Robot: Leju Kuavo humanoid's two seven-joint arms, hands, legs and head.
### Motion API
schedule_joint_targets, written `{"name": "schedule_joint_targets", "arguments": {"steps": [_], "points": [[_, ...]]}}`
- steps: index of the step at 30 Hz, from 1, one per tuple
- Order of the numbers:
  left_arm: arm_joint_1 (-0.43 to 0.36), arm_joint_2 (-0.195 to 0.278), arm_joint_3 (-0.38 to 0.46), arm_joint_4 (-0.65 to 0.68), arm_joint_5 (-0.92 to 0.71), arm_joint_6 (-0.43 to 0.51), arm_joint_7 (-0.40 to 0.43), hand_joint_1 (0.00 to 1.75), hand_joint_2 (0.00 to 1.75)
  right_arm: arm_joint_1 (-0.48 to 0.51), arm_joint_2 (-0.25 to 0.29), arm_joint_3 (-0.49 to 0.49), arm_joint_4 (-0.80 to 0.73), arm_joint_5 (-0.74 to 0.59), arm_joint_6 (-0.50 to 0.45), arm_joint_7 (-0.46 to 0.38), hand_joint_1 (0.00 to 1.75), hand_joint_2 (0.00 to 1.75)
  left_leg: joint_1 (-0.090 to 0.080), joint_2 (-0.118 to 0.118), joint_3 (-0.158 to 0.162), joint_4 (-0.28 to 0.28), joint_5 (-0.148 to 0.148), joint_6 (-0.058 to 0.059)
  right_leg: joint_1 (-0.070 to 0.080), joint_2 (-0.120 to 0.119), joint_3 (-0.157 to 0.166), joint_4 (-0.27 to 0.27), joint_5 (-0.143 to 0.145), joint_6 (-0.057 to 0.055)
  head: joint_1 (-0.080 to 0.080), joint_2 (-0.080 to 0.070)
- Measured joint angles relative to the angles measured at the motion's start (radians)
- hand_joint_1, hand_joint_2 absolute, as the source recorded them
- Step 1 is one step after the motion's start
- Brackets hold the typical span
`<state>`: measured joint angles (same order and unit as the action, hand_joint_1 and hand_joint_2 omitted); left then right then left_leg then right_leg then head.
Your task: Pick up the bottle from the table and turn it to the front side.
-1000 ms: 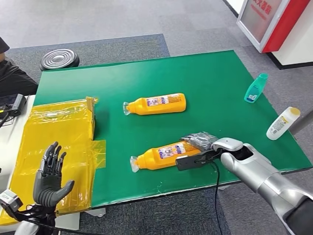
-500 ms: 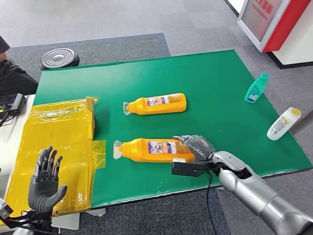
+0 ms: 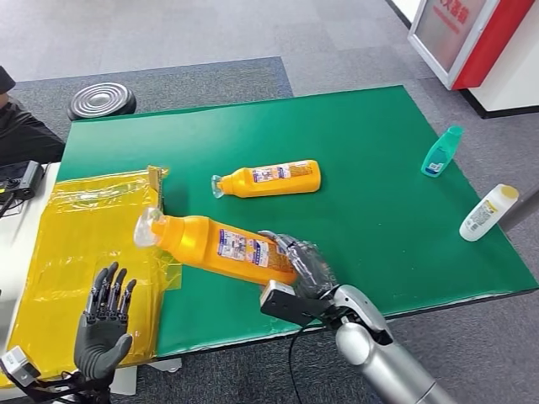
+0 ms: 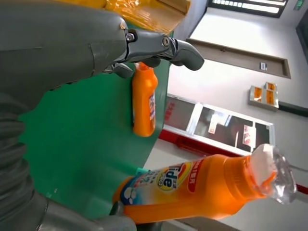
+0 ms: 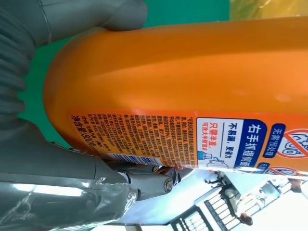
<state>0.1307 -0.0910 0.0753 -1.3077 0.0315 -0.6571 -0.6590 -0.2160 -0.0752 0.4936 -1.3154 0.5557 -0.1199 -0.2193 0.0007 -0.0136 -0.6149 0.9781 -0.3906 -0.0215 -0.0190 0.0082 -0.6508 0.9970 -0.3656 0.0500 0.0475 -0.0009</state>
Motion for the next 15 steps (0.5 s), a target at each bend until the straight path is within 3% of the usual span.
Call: {"name": "schedule_joint_targets", "arguments": {"steps": [5, 10, 15], "points": [[-0.022, 0.002, -0.051, 0.007, 0.022, 0.020, 0.049, 0.00, 1.75, 0.008, 0.083, 0.002, 0.049, 0.017, -0.038, -0.047, 1.75, 1.75, 0.000, 0.000, 0.000, 0.000, 0.000, 0.000, 0.000, 0.000, 0.000, 0.000, 0.000, 0.000, 0.000, 0.000], [-0.078, 0.011, -0.125, 0.007, 0.138, 0.027, 0.166, 0.00, 1.75, 0.024, 0.179, 0.050, 0.153, 0.077, -0.171, -0.142, 1.75, 1.75, 0.001, 0.000, 0.000, 0.000, 0.000, -0.001, 0.001, 0.000, 0.000, 0.000, 0.000, -0.001, 0.000, 0.000], [-0.109, 0.030, -0.165, 0.007, 0.232, 0.016, 0.217, 0.00, 1.75, 0.026, 0.231, 0.107, 0.250, 0.109, -0.276, -0.177, 1.75, 1.75, 0.001, 0.000, 0.000, 0.000, 0.000, -0.001, 0.001, 0.000, -0.001, 0.000, 0.000, -0.001, 0.000, 0.000]]}}
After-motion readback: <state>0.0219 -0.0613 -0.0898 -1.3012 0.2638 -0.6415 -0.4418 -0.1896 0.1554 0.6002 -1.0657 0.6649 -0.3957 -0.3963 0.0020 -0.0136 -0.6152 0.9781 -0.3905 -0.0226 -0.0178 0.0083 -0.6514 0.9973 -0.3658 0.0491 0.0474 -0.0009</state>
